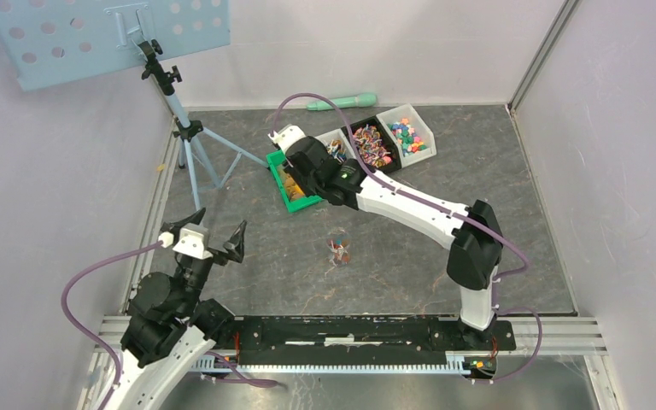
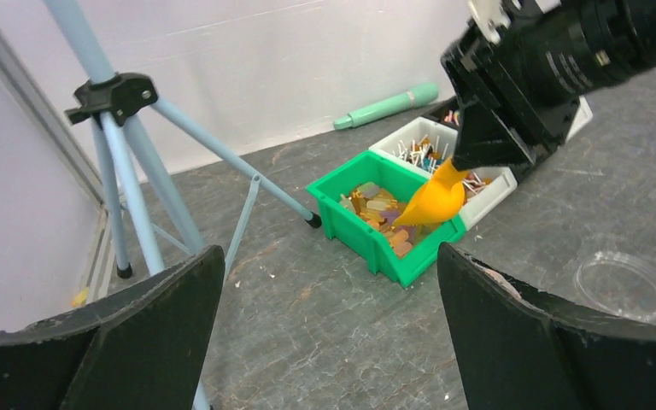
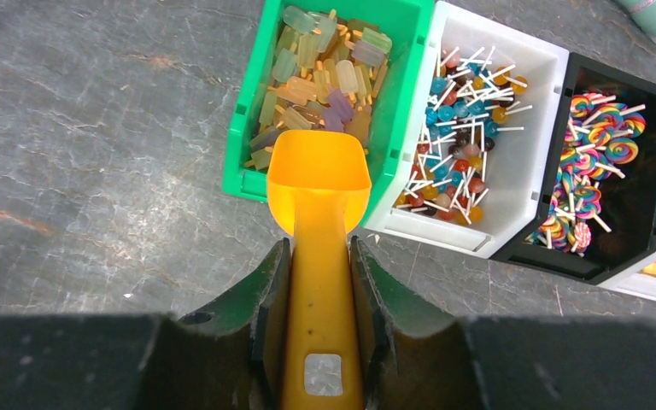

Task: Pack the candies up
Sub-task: Scoop the fake candies from the storage box.

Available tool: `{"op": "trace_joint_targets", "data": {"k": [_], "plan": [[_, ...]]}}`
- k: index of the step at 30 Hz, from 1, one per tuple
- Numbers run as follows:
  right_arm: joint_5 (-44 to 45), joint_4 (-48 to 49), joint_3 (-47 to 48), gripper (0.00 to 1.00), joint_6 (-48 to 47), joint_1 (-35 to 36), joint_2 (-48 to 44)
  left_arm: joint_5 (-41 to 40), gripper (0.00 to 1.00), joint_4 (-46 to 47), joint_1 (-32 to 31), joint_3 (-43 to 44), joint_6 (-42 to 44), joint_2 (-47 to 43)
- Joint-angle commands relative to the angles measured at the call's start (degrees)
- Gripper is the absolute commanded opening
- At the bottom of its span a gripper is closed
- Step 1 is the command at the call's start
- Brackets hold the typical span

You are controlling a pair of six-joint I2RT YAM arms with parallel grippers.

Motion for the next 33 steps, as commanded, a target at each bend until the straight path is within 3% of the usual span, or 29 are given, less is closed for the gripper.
{"op": "trace_joint_targets", "data": {"k": [1, 9, 17, 23, 33], "plan": [[2.6, -0.1, 4.4, 0.0, -0.2, 0.1, 2.2, -7.8, 1.0, 2.6, 0.2, 2.4, -7.8, -2.7], [4.7, -0.3, 6.7, 0.0, -1.6, 0.1, 5.6, -12.8, 1.0, -1.0, 0.2, 12.8, -7.1, 2.4], [4.3, 3.0, 5.2, 0.0, -2.4, -0.6, 7.6, -11.1, 1.0, -4.6, 0.2, 20.6, -7.7, 8.2], [3.0, 11.0, -1.2, 0.0, -3.6, -0.9, 5.8, -10.4, 1.0, -4.6, 0.2, 19.4, -8.8, 9.8], [1.6, 18.2, -8.1, 0.0, -4.0, -1.2, 4.6, -10.5, 1.0, -0.8, 0.2, 9.6, -7.4, 7.9]]}}
